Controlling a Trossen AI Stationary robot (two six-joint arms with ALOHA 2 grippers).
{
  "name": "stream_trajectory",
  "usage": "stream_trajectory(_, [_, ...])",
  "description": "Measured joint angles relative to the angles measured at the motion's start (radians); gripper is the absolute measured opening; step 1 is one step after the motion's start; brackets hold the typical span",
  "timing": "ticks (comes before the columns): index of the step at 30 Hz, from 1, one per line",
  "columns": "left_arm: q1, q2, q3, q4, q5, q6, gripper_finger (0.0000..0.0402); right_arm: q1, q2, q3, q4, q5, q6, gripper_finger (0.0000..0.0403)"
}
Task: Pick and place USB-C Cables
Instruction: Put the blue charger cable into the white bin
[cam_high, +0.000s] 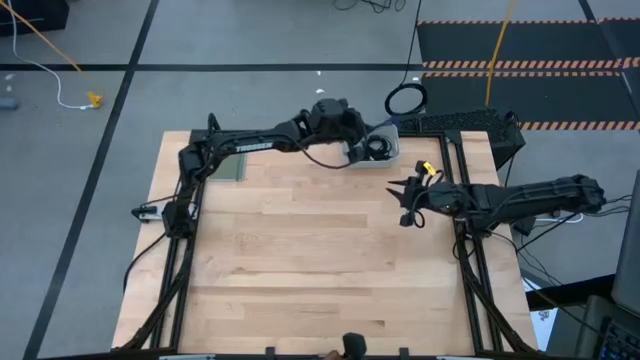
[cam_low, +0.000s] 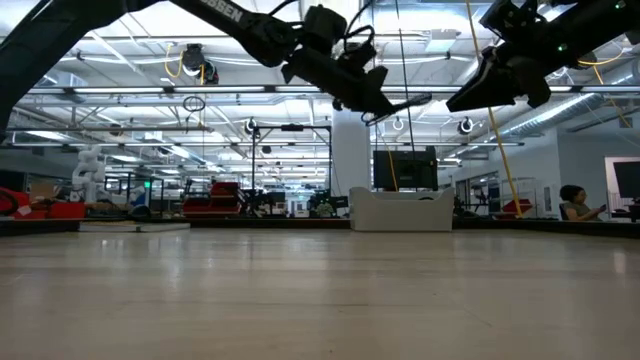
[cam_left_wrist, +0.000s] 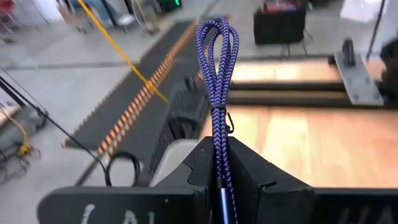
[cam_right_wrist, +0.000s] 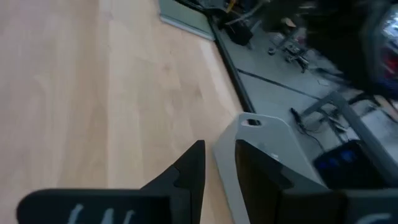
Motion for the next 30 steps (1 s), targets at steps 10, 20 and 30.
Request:
stream_trajectory(10, [0.029,0.011,0.002,-0.16,0.009,0.007,0.0037,0.0,-0.082,0.0,-0.049,0.056,-0.03,0.0079])
stream_trajectory(20, [0.054,0.061,0.001,-0.224,0.057,0.019,0.0037,-0.002,-0.102,0.0,-0.046,0.056,-0.059,0.0079])
stream_trajectory(30, [0.089,0.112,0.001,-0.231,0.095,0.054,0.0037,-0.002,-0.102,0.0,-0.043,0.056,-0.079,0.0079])
